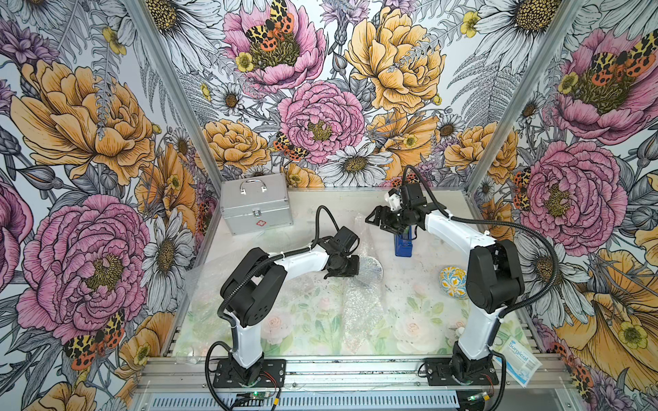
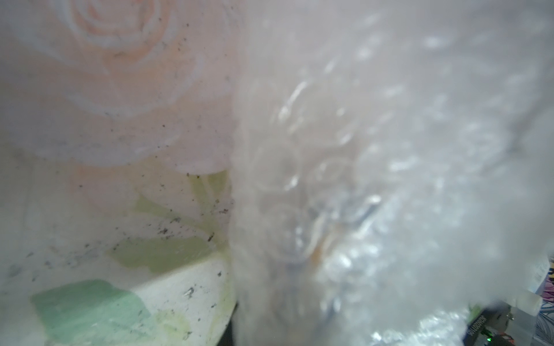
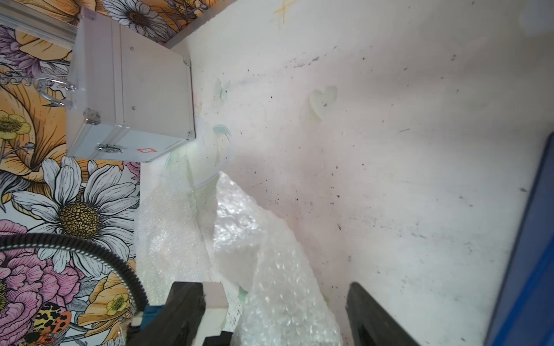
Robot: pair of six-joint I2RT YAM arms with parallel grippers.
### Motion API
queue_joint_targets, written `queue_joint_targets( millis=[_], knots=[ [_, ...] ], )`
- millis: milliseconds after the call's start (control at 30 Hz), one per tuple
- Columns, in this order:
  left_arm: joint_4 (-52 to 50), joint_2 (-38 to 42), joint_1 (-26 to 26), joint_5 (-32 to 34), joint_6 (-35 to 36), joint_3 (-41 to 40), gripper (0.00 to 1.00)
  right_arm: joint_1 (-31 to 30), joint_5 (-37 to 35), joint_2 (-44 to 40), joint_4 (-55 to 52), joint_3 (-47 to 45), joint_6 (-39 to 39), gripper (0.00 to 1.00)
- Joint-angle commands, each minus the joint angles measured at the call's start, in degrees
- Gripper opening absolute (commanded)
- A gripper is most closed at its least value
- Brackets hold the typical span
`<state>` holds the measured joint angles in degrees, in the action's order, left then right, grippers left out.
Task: Wrap bowls in bubble wrap
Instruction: Wrap the bowl in bubble wrap.
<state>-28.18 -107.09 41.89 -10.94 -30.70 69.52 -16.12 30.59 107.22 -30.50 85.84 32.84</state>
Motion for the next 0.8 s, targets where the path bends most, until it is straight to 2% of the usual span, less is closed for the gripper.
queue_joint_targets(
  millis=[0,100,233,300,333,367,533,767],
  knots=[
    [-1.13,5.13,0.04,-0.51,5.36,1.59,0.03,0.02,2.54,0.71,-1.30,3.37,-4.02,0.81],
    [-1.78,6.50,-0.14,-0.97,7.07,1.78,0.02,-0.01,3.27,3.20,-2.15,4.90,-4.67,0.79],
    [-1.72,7.16,-0.59,-1.97,7.56,2.20,0.02,-0.23,4.39,6.66,-2.89,7.61,-4.89,0.64],
    [-1.81,7.20,-0.49,-2.08,7.67,2.34,0.02,-0.23,4.50,7.87,-3.55,9.12,-4.82,0.49],
    [-1.93,7.16,-0.60,-1.92,7.60,2.37,0.01,-0.23,4.40,8.17,-3.76,9.70,-4.68,0.36],
    [-1.98,6.94,-0.95,-1.82,7.22,2.32,0.00,-0.27,4.25,8.12,-3.78,9.96,-4.42,0.28],
    [-1.97,3.48,-5.54,-3.41,0.35,0.77,0.00,-1.16,4.03,5.94,-3.69,9.97,-4.16,0.00],
    [1.57,-1.70,-9.72,-5.22,-7.39,-0.25,0.00,-7.90,-0.97,0.41,-3.56,3.98,-4.36,0.00]
  ],
)
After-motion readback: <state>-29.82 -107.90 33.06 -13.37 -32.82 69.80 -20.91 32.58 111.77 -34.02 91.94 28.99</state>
